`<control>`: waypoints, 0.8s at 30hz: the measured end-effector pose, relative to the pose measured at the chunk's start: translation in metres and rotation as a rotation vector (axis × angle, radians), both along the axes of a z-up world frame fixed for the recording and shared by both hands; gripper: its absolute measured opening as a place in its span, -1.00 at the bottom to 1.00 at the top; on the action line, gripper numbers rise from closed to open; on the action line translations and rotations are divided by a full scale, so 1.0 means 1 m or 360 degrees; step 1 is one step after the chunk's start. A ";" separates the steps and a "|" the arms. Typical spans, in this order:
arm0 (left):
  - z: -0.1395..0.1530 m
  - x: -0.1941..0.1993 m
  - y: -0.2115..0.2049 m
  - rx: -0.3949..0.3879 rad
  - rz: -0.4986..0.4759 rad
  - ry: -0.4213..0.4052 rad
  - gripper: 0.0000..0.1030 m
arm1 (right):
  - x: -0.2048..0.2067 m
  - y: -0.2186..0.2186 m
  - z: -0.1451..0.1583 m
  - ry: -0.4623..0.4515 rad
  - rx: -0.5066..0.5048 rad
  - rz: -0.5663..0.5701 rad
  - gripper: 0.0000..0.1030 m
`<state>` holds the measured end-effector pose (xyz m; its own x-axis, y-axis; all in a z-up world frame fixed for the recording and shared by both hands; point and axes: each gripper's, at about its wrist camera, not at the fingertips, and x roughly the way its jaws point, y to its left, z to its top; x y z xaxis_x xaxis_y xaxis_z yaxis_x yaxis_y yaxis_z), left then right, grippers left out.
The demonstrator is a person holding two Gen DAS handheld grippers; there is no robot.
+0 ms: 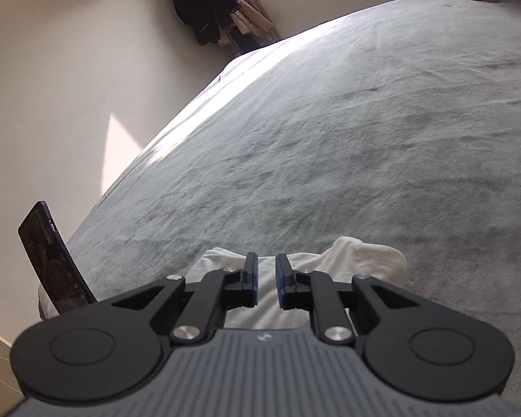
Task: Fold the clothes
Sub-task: 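Fold the held shirt end over the shirt with both grippers and release, then press the folded T-shirt square flat with both open grippers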
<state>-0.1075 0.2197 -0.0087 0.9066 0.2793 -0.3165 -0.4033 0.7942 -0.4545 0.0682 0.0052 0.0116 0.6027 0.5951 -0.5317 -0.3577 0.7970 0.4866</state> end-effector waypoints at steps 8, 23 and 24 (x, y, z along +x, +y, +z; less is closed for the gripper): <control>0.021 0.058 -0.024 0.0198 -0.0435 0.0205 -0.74 | -0.029 -0.001 -0.005 -0.0326 -0.0336 0.0106 -0.66; -0.023 0.143 -0.011 0.0473 -0.0729 0.0392 -0.95 | -0.015 0.004 -0.040 -0.0472 -0.0631 0.0116 -0.65; -0.024 0.146 -0.007 0.0446 -0.0734 0.0387 -0.95 | -0.011 0.000 -0.040 -0.0452 -0.0602 0.0105 -0.65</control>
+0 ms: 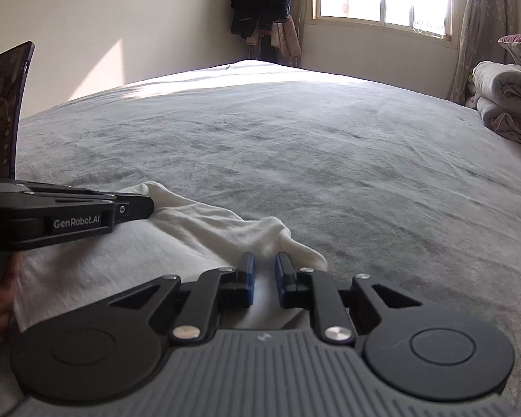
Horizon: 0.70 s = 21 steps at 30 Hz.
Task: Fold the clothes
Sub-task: 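Press the folded T-shirt square flat with both open grippers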
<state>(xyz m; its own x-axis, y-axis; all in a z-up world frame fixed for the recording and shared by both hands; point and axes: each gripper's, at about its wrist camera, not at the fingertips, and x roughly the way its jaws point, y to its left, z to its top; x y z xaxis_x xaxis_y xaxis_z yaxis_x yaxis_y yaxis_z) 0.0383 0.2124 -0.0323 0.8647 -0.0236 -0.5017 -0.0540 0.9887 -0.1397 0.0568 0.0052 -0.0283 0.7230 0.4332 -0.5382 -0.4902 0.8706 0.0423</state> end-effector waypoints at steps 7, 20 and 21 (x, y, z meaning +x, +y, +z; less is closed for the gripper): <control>0.004 -0.004 0.003 -0.0053 0.0018 -0.0034 -0.95 | 0.018 -0.017 0.003 0.0040 0.0076 -0.0181 -0.49; 0.019 -0.042 0.020 -0.0145 -0.0405 -0.0049 -0.81 | -0.034 -0.007 0.030 0.0063 0.0179 0.0044 -0.37; 0.017 -0.043 0.019 -0.0128 -0.0423 -0.0035 -0.81 | -0.038 0.000 0.030 0.0058 0.0159 0.0080 -0.37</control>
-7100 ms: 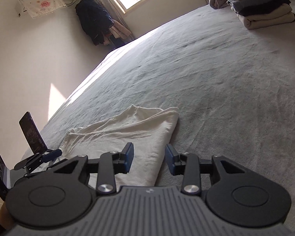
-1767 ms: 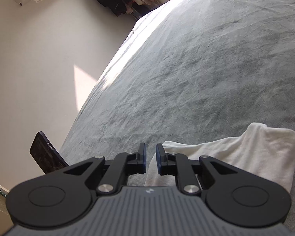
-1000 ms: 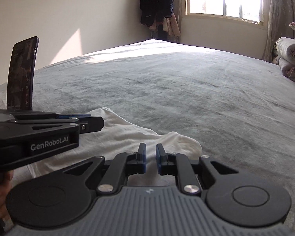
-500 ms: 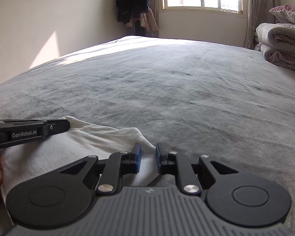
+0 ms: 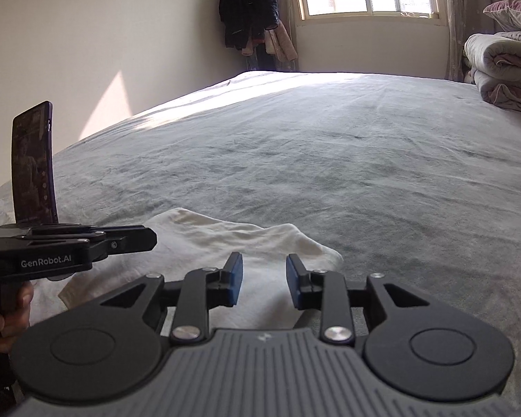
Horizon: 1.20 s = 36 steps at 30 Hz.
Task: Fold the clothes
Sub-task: 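Press the folded T-shirt square flat with both open grippers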
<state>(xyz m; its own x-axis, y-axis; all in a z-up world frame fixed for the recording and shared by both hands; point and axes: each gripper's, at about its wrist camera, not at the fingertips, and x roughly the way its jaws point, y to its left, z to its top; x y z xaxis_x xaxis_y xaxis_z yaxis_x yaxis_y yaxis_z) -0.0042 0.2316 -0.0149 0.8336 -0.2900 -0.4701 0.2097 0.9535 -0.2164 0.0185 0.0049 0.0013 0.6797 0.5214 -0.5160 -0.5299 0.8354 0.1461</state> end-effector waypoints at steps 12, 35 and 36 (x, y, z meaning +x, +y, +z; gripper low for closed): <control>-0.009 0.000 0.019 -0.0009 0.0060 0.0089 -0.82 | -0.044 0.016 -0.020 -0.0121 -0.0251 0.0199 -0.25; 0.000 -0.019 0.035 0.0086 -0.0120 0.0288 -0.73 | -0.083 -0.029 -0.026 -0.0066 -0.0143 0.0176 -0.18; 0.001 -0.020 0.034 0.0097 -0.0126 0.0291 -0.71 | -0.083 -0.030 -0.026 -0.0061 -0.0141 0.0179 -0.18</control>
<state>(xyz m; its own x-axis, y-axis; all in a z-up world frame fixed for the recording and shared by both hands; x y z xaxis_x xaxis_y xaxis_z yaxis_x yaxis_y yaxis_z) -0.0242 0.2658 -0.0143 0.7085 -0.3176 -0.6302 0.2471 0.9481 -0.2001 -0.0649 -0.0253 -0.0251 0.6394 0.5489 -0.5384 -0.6248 0.7791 0.0522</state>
